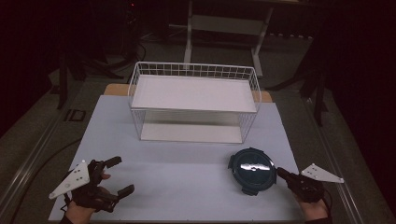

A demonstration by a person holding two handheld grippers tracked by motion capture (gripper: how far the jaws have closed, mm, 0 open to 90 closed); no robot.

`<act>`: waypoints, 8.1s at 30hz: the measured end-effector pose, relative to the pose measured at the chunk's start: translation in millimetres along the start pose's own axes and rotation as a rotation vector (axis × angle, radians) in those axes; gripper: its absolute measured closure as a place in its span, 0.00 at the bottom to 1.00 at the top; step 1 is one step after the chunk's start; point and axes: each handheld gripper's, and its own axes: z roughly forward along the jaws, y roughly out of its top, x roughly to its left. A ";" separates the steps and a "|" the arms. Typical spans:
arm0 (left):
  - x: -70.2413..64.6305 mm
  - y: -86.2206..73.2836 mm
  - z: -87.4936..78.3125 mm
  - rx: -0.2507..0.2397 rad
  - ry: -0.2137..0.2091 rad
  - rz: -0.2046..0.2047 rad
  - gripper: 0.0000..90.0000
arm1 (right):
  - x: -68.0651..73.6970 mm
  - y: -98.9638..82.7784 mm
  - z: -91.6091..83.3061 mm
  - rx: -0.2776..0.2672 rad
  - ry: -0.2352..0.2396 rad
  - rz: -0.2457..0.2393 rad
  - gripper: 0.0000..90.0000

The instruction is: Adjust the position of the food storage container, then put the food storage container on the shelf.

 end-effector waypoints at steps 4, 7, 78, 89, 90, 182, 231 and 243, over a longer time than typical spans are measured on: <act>-0.1 -0.1 0.0 0.000 0.000 0.000 0.00 | -4.4 -7.1 1.3 0.024 -0.013 0.024 1.00; -0.2 0.1 0.1 0.001 0.000 0.001 0.00 | -5.8 -10.5 3.9 0.048 -0.013 0.041 1.00; -2.7 -1.7 4.4 0.022 -0.010 0.016 0.00 | 59.3 27.1 55.4 0.066 0.255 -0.013 1.00; -2.4 -1.9 5.3 0.025 -0.012 0.015 0.00 | 66.0 20.5 57.2 0.078 0.299 -0.002 1.00; -2.3 -2.0 5.7 0.025 -0.012 0.014 0.00 | 65.7 21.1 57.4 0.078 0.299 -0.001 1.00; 2.1 40.8 70.2 0.126 -0.106 -0.017 0.00 | 115.2 102.5 69.1 -0.262 0.472 -0.176 0.21; 88.3 -11.6 175.5 0.568 -0.045 -0.892 0.50 | 113.6 89.4 81.1 -0.171 0.328 -0.128 0.14; 97.4 -20.4 176.1 0.566 -0.073 -0.984 0.55 | 110.5 87.7 85.8 -0.149 0.339 -0.110 0.15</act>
